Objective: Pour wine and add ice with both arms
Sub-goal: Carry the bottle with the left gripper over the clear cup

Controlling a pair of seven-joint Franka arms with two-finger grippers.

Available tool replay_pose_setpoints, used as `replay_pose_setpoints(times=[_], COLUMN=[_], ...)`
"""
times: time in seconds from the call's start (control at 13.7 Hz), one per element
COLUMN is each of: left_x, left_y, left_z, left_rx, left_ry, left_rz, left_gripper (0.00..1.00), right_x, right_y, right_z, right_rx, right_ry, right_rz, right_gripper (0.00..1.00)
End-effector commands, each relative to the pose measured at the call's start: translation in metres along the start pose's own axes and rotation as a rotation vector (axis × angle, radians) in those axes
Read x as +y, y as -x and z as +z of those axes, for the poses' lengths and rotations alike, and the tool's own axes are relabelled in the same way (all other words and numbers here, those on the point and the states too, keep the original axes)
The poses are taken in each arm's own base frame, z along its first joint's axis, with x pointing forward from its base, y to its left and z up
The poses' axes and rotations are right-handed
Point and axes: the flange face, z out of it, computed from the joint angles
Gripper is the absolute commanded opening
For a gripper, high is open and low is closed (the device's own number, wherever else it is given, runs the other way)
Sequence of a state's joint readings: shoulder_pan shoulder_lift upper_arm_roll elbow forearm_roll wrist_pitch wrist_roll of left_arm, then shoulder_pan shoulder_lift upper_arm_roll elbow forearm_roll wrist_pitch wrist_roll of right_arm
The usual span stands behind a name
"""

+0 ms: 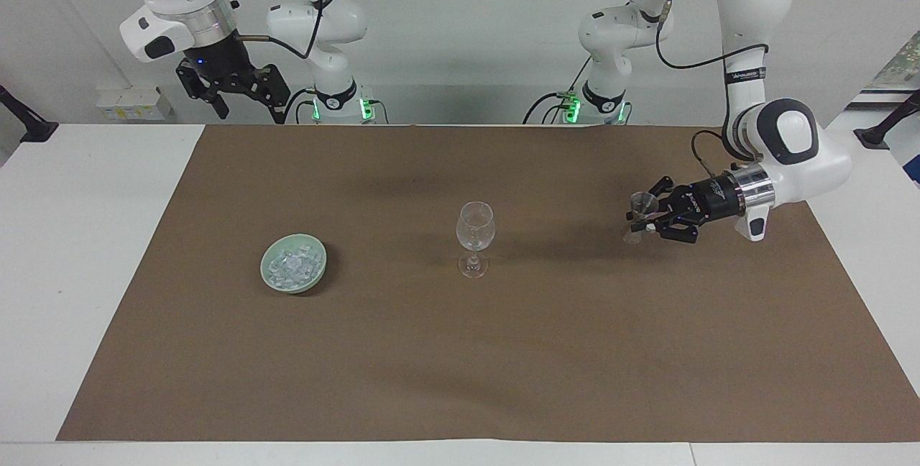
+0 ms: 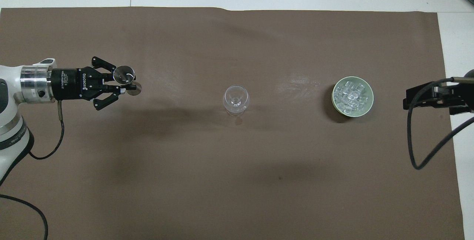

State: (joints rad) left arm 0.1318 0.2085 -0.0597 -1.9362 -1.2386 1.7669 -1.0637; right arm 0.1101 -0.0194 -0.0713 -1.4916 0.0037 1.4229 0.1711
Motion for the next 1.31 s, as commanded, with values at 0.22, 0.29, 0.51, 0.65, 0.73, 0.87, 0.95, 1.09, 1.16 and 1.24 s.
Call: replay_pose_setpoints(times=[0.22, 0.29, 0.51, 0.65, 0.73, 0.87, 0.95, 1.09, 1.16, 1.24], left_x=[-0.017, -0.02, -0.035, -0.039, -0.042, -0.052, -0.058, -0.062, -0.065, -0.067], left_y=[0.051, 0.057, 0.071, 0.081, 0.083, 0.09, 0.094, 0.099, 0.101, 0.105], left_z=[0.033, 0.046, 0.075, 0.086, 0.092, 0.117, 0.13, 0.136, 0.141, 0.148], left_rx=[0.027, 0.032, 0.052, 0.064, 0.07, 0.09, 0.102, 0.104, 0.108, 0.114], left_ry=[0.016, 0.01, 0.039, 0.052, 0.054, 0.097, 0.108, 0.111, 0.112, 0.121], left_rz=[-0.038, -0.032, -0.035, -0.058, -0.072, -0.09, -0.09, -0.098, -0.104, -0.11], left_gripper=[0.0, 0.0, 0.0, 0.0, 0.0, 0.0, 0.0, 0.0, 0.0, 0.0], right_x=[0.006, 0.006, 0.006, 0.006, 0.006, 0.006, 0.006, 0.006, 0.006, 0.006], right_y=[0.003, 0.003, 0.003, 0.003, 0.003, 0.003, 0.003, 0.003, 0.003, 0.003], right_z=[-0.001, -0.001, -0.001, -0.001, -0.001, -0.001, -0.001, -0.001, -0.001, -0.001], right_rx=[0.018, 0.018, 0.018, 0.018, 0.018, 0.018, 0.018, 0.018, 0.018, 0.019], right_ry=[0.007, 0.007, 0.007, 0.007, 0.007, 0.007, 0.007, 0.007, 0.007, 0.008], right_rz=[-0.019, -0.019, -0.019, -0.017, -0.019, -0.019, -0.019, -0.019, -0.017, -0.017], right_gripper=[1.0, 1.0, 1.0, 1.0, 1.0, 1.0, 1.0, 1.0, 1.0, 1.0])
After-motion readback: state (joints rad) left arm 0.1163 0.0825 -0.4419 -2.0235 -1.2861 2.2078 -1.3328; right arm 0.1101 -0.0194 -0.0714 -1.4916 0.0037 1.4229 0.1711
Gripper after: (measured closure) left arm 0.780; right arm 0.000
